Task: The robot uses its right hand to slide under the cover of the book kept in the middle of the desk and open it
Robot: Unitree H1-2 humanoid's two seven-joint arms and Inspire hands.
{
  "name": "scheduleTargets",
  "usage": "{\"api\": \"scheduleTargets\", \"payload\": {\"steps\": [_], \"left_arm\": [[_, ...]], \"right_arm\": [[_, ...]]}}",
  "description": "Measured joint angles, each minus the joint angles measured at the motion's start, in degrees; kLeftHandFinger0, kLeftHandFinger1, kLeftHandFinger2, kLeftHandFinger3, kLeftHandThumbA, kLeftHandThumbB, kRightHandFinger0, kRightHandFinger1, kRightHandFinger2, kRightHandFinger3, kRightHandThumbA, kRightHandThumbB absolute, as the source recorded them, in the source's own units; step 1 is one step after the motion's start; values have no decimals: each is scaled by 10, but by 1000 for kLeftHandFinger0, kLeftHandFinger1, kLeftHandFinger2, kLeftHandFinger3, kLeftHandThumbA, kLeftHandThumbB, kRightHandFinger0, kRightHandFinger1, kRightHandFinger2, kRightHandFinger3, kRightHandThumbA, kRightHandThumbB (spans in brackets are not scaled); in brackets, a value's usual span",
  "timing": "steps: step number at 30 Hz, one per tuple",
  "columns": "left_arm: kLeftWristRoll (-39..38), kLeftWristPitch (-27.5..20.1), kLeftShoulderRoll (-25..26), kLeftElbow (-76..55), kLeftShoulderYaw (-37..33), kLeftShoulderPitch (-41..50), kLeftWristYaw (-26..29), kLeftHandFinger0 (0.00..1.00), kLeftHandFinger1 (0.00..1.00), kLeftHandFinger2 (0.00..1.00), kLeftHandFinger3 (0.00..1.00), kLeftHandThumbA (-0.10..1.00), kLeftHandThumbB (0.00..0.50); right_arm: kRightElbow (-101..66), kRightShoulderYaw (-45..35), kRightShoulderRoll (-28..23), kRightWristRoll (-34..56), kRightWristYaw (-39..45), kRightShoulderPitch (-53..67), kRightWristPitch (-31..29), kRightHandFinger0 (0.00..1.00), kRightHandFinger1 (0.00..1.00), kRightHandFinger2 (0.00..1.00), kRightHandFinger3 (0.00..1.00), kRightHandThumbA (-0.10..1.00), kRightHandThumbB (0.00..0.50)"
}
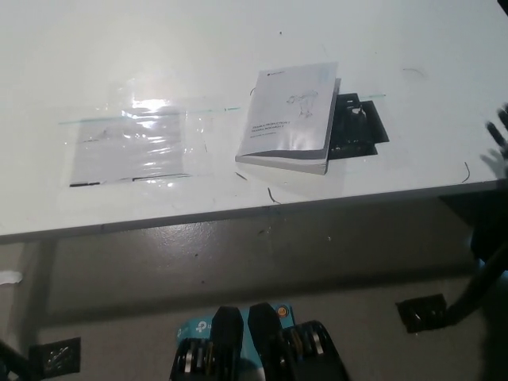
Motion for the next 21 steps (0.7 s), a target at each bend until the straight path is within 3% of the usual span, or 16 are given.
{"api": "scheduleTargets", "payload": {"steps": [2,3,6,8,11,14,15,20,21], "left_arm": [[-1,-1,0,0,0,0,0,1000,1000,1000,1000,1000,0],[-2,-1,0,0,0,0,-1,1000,1000,1000,1000,1000,0],[-2,-2,0,1,0,0,0,1000,1000,1000,1000,1000,0],[-2,-2,0,1,0,-1,0,1000,1000,1000,1000,1000,0],[-2,-2,0,-2,-1,0,1,1000,1000,1000,1000,1000,0],[-2,-2,0,-2,0,-1,1,1000,1000,1000,1000,1000,0],[-3,-2,-1,-3,0,-1,1,1000,1000,1000,1000,1000,0],[-2,-2,0,-2,-3,-1,-1,1000,1000,1000,1000,1000,0],[-2,-2,0,-2,-4,-1,-1,1000,1000,1000,1000,1000,0]], "right_arm": [[-14,-17,-3,7,-6,18,-2,797,832,956,1000,1000,122],[-17,-23,-3,8,-8,23,-3,803,835,957,1000,1000,121],[-11,-51,-8,16,-15,46,-16,956,967,1000,1000,1000,93],[9,-65,-14,18,-17,55,-31,822,895,1000,1000,1000,85],[43,-75,-20,18,-21,70,-54,704,776,947,1000,1000,89],[71,-78,-21,17,-23,82,-75,706,787,936,1000,1000,82],[83,-79,-21,17,-23,86,-84,689,765,901,1000,1000,100],[133,-75,-19,14,-30,96,-117,763,795,950,1000,1000,59],[142,-73,-18,14,-30,97,-122,740,755,908,1000,1000,93]]}}
